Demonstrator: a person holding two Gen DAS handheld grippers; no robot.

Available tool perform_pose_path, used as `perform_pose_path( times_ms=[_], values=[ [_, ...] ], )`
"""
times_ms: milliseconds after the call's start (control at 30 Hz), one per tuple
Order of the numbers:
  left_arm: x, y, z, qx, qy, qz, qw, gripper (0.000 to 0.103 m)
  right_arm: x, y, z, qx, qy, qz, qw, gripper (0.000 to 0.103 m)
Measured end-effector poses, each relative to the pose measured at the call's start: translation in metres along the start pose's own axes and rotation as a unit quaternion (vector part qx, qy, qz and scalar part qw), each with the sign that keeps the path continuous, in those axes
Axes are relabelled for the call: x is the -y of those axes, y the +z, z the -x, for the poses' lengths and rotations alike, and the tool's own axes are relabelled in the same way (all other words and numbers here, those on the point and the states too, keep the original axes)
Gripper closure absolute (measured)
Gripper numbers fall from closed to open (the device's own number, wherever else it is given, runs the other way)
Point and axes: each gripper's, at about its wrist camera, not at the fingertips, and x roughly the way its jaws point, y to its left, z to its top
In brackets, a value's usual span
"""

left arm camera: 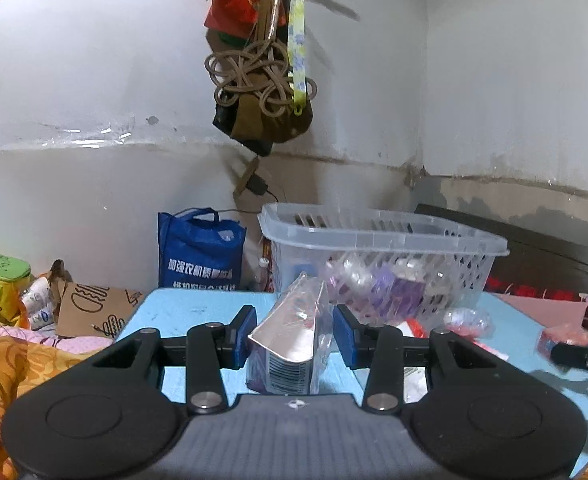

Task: Organize objects
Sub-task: 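Lift the red packet and white box over the basket and release both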

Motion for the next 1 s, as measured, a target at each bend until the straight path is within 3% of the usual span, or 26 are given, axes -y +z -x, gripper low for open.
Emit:
perform_pose_path(
  times_ms=[433,667,800,867,900,967,1000],
  values=[
    [0.018,0.069,0.006,0.046,-0.042,0.0,0.9981,0.057,-0.004,0.071,0.004,0.073,0.006,0.022,0.997,0.036],
    [0.048,0.125,-0.046,0.038,-0.051,-0.019,0.9978,0.057,-0.02,0.127,-0.049,0.087,0.031,0.051,0.994,0.036],
    [0.055,0.141,-0.093,-0.002,-0.045,-0.007,0.9989,0.057,-0.025,0.146,-0.093,0.078,0.036,0.082,0.993,0.036],
    [0.055,0.142,-0.114,-0.025,-0.05,0.002,0.9985,0.055,-0.024,0.147,-0.115,0.059,0.025,0.088,0.994,0.032],
    [0.055,0.14,-0.125,-0.035,-0.043,0.005,0.9984,0.046,-0.023,0.147,-0.123,0.047,0.027,0.085,0.995,0.029],
    [0.056,0.133,-0.146,-0.065,-0.035,-0.001,0.9973,0.027,-0.022,0.142,-0.135,0.038,0.016,0.081,0.996,0.0],
    [0.054,0.127,-0.155,-0.086,-0.04,0.0,0.9955,0.027,-0.024,0.139,-0.137,0.033,0.003,0.091,0.995,0.0]
  ],
)
